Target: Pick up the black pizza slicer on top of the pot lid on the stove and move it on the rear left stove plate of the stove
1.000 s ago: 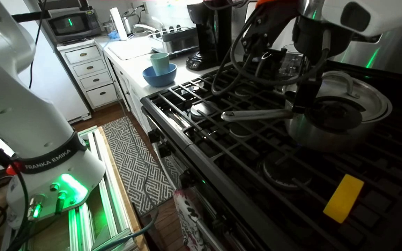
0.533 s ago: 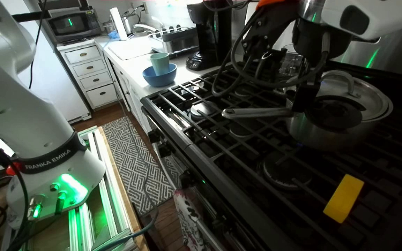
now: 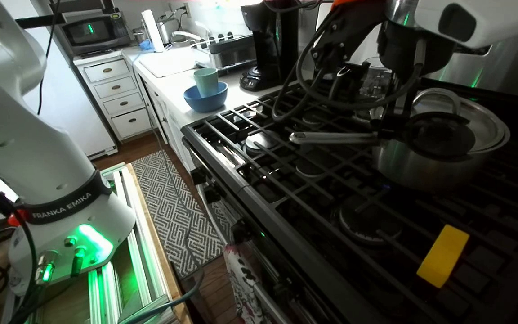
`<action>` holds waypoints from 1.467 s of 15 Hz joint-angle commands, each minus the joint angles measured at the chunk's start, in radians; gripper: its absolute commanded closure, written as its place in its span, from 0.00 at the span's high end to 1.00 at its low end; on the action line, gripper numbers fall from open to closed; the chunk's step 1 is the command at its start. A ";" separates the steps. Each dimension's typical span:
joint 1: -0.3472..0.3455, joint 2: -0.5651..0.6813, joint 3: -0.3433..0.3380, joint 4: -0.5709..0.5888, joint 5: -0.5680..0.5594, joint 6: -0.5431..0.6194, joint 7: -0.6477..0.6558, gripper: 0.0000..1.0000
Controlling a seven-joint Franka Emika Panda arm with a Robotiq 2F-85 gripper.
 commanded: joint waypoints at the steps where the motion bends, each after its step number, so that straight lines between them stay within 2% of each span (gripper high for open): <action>1: 0.000 -0.058 0.013 -0.048 -0.051 0.046 0.047 0.07; 3: 0.011 -0.098 0.013 -0.085 -0.100 0.065 0.061 0.07; 7: 0.041 -0.203 0.039 -0.192 -0.307 0.042 0.096 0.07; 12: 0.087 -0.338 0.140 -0.320 -0.536 0.001 0.089 0.07; 14: 0.103 -0.374 0.183 -0.343 -0.589 -0.022 0.062 0.07; 15: 0.111 -0.384 0.200 -0.349 -0.605 -0.032 0.039 0.07; 19: 0.161 -0.413 0.209 -0.356 -0.517 -0.140 -0.184 0.07; 20: 0.146 -0.370 0.222 -0.336 -0.551 -0.101 -0.080 0.27; 22: 0.154 -0.379 0.221 -0.339 -0.543 -0.121 -0.136 0.27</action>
